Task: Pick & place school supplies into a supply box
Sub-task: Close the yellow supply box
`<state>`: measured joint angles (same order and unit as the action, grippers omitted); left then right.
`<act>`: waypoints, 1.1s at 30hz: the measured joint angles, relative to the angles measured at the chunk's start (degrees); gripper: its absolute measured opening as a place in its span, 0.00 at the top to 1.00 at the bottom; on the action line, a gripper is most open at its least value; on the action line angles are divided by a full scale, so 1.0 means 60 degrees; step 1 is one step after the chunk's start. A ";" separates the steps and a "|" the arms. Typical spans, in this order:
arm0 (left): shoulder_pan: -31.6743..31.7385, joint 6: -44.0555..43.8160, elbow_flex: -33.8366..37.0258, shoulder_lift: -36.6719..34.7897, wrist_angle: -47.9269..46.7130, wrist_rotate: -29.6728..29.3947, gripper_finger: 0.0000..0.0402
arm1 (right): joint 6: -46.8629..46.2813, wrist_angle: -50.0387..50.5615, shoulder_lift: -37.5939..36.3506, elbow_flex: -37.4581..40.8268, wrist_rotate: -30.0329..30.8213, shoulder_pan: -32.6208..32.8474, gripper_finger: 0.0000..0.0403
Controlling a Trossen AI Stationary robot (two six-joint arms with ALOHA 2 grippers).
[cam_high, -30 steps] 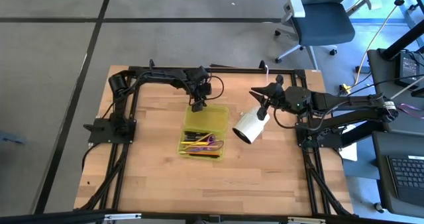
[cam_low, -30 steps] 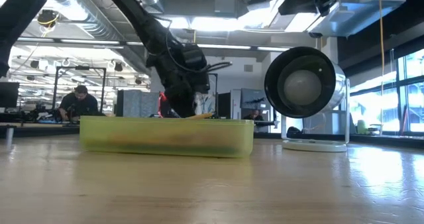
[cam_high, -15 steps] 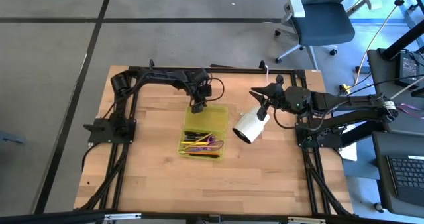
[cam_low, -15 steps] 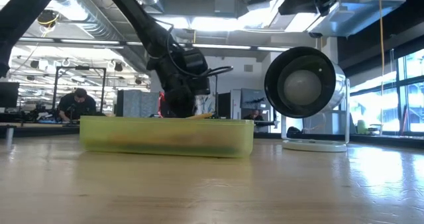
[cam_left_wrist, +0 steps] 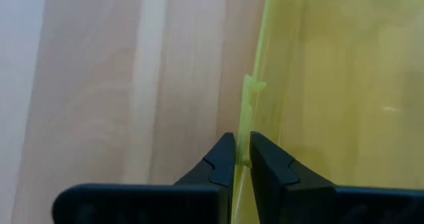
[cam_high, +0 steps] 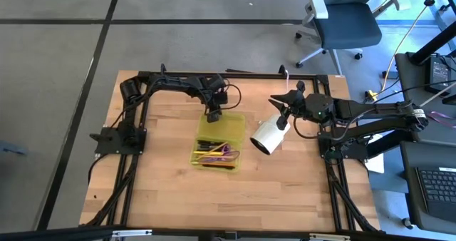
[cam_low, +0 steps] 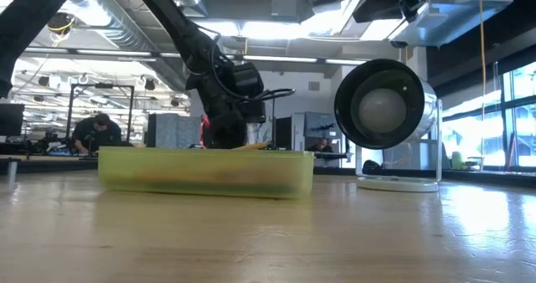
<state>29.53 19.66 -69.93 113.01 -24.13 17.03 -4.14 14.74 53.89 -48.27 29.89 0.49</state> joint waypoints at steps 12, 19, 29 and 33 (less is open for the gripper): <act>-0.0600 -0.0683 0.0000 -0.0285 -0.0304 -0.1122 0.96 | -0.0064 0.0102 -0.0004 0.0000 -0.0027 0.0000 0.81; -0.1246 -0.1113 0.0000 -0.0830 -0.0309 -0.2082 0.96 | -0.0280 0.0260 -0.0004 0.0001 -0.0988 0.0004 0.81; -0.2358 -0.2430 0.0000 -0.1396 -0.0584 -0.3649 0.96 | -0.0273 0.0259 -0.0004 0.0000 -0.1264 0.0004 0.81; -0.2893 -0.2923 0.0000 -0.1601 -0.0578 -0.4383 0.96 | -0.0293 0.0328 -0.0004 0.0000 -0.1463 0.0004 0.81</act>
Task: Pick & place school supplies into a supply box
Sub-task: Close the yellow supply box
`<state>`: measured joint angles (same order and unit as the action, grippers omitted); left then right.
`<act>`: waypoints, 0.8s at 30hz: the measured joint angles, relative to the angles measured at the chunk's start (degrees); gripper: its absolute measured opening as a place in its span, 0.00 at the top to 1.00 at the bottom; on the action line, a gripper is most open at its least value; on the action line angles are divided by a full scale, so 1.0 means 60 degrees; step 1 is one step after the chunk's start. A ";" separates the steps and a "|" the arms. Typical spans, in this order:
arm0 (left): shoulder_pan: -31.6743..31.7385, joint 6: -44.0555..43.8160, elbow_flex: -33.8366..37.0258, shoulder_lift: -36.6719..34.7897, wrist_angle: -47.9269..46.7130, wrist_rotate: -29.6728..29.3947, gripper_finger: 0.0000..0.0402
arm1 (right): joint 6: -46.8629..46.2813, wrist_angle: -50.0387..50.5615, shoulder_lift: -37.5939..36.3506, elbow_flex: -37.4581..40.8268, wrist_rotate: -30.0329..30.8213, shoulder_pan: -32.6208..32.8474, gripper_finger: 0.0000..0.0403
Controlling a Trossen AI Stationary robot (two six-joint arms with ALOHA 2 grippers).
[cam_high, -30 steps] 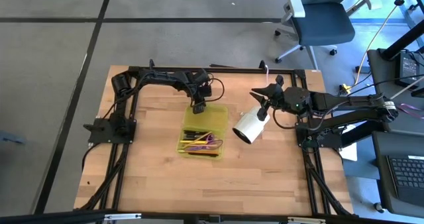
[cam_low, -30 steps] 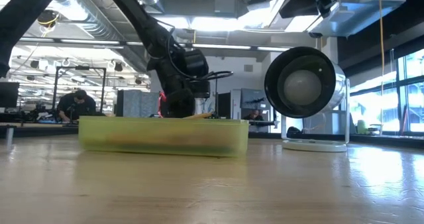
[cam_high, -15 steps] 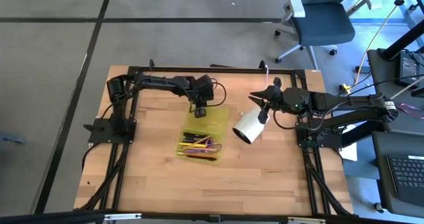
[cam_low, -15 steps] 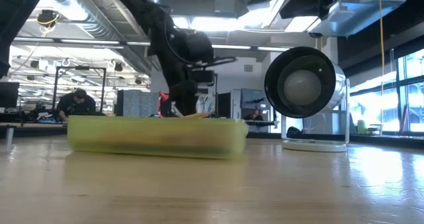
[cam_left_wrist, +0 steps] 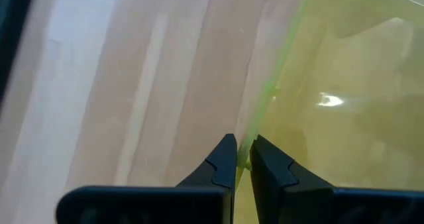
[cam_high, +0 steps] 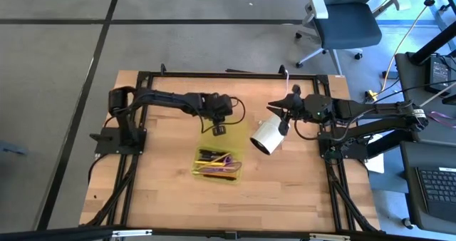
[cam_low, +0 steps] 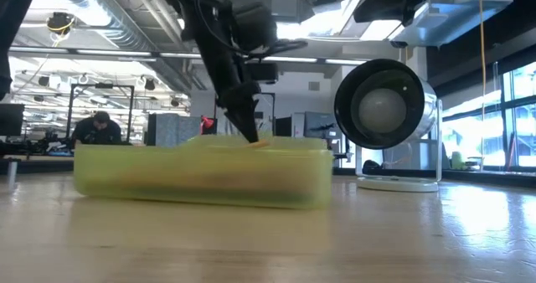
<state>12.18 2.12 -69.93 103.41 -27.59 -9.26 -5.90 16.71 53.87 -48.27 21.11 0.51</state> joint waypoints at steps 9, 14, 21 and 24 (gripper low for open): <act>-0.1344 -0.1049 0.0004 -0.0574 -0.0266 -0.1989 0.96 | -0.0012 0.0076 0.0000 0.0002 -0.1037 -0.0007 0.81; -0.2038 -0.1987 0.0007 -0.0732 -0.0901 -0.2561 0.96 | -0.0013 0.0131 0.0000 0.0004 -0.1065 -0.0004 0.81; -0.2983 -0.3058 0.0007 -0.0738 -0.1217 -0.3394 0.96 | -0.0554 0.0188 0.0002 0.0004 -0.1926 -0.0002 0.81; -0.3355 -0.3294 0.0007 -0.0734 -0.1214 -0.3891 0.96 | -0.0920 0.0152 0.0106 0.0004 -0.2348 -0.0004 0.81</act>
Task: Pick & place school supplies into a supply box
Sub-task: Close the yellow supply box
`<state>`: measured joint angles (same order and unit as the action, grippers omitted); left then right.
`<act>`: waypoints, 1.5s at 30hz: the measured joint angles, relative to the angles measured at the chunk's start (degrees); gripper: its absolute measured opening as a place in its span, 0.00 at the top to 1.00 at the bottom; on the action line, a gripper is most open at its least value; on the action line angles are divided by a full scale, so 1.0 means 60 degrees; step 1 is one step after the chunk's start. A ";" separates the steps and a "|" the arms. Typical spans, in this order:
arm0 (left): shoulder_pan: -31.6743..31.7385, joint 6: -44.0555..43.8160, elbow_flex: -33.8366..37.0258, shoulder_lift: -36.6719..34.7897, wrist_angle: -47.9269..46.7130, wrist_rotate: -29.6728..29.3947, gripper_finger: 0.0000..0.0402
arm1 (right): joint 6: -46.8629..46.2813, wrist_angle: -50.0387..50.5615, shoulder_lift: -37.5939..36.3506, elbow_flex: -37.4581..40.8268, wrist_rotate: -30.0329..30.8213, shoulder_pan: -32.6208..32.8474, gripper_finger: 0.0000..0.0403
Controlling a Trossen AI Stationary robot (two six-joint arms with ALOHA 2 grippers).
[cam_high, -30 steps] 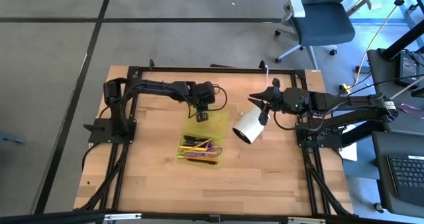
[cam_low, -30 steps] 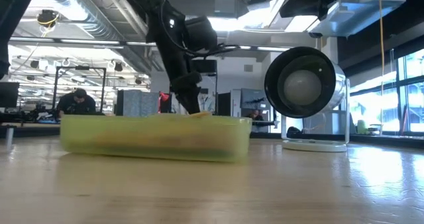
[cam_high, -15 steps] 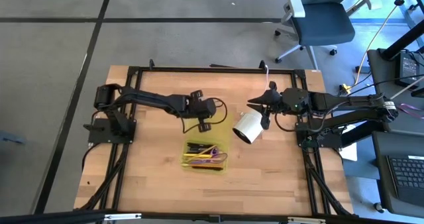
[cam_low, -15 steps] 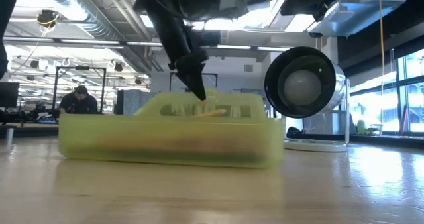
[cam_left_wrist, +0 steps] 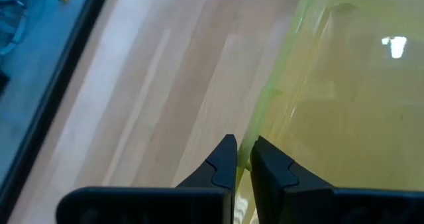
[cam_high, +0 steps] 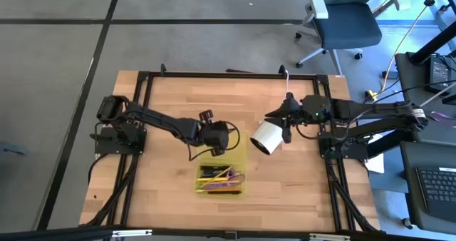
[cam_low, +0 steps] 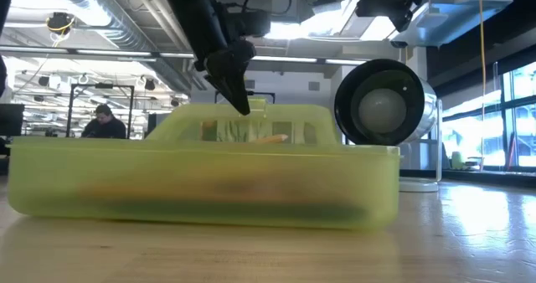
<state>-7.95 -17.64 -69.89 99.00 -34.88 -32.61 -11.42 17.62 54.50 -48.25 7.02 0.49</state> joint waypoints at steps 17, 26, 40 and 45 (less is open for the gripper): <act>-0.1978 0.0114 -0.0902 0.0007 -0.0070 -0.1373 0.96 | -0.1232 -0.1642 0.3024 -0.0717 -0.2856 0.0000 0.81; -0.2750 -0.0187 -0.0936 0.0007 -0.0268 -0.2116 0.96 | -0.1028 0.0133 0.4501 -0.2096 -0.4031 -0.0001 0.81; -0.3201 -0.0183 -0.0939 0.0011 -0.0050 -0.2395 0.96 | -0.1002 -0.0849 0.5831 -0.2135 -0.5457 0.0352 0.81; -0.3316 0.0136 -0.0939 0.0022 0.0193 -0.2391 0.96 | -0.0998 -0.0926 0.6044 -0.2138 -0.5452 0.0449 0.81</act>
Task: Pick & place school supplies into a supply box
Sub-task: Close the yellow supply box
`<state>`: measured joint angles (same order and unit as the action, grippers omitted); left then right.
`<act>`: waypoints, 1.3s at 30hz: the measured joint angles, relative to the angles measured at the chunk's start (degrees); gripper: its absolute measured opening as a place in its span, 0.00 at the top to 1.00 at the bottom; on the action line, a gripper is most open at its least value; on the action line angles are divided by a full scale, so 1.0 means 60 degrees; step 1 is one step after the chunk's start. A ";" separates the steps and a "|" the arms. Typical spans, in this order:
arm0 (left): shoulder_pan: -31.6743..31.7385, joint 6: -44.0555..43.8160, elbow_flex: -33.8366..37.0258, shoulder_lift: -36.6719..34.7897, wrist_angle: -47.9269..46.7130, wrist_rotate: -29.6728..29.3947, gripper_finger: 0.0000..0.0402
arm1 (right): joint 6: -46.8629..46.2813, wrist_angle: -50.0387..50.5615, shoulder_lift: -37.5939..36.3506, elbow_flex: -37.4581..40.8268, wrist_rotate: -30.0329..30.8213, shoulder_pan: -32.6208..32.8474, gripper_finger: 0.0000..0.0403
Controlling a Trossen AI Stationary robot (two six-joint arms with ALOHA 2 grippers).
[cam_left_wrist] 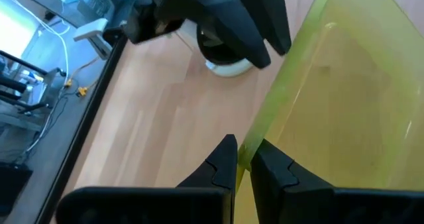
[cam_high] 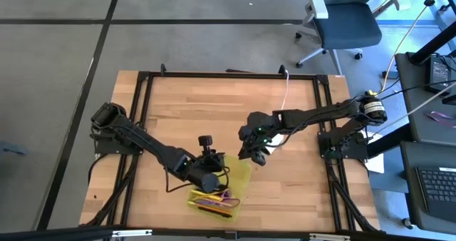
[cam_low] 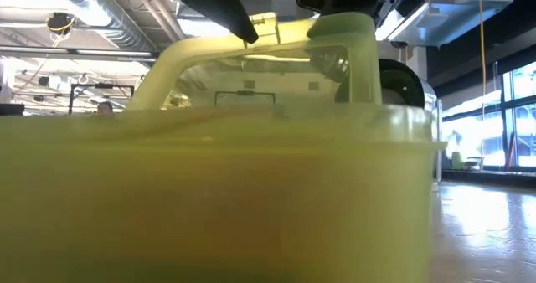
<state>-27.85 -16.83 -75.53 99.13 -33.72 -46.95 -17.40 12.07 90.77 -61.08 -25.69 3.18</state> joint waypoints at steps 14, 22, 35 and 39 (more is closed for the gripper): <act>-0.0299 0.0009 -0.0102 -0.0001 0.0092 -0.0755 0.96 | -0.0025 -0.0069 -0.0016 0.0004 0.0596 0.0083 0.81; -0.0289 0.0009 -0.0102 -0.0004 0.0105 -0.0449 0.91 | 0.0170 -0.0578 -0.0010 0.0000 0.0617 0.0334 0.81; -0.0257 0.0010 -0.0096 -0.0004 0.0140 -0.0442 0.87 | 0.0439 -0.1044 0.0429 0.0004 0.0640 0.0729 0.81; -0.0231 0.0005 -0.0091 -0.0004 0.0136 -0.0456 0.84 | 0.0480 -0.1109 0.0429 0.0004 0.0615 0.0732 0.81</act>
<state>-29.24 -16.80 -76.07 99.11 -32.90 -49.69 -14.52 5.41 93.34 -61.06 -22.00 7.57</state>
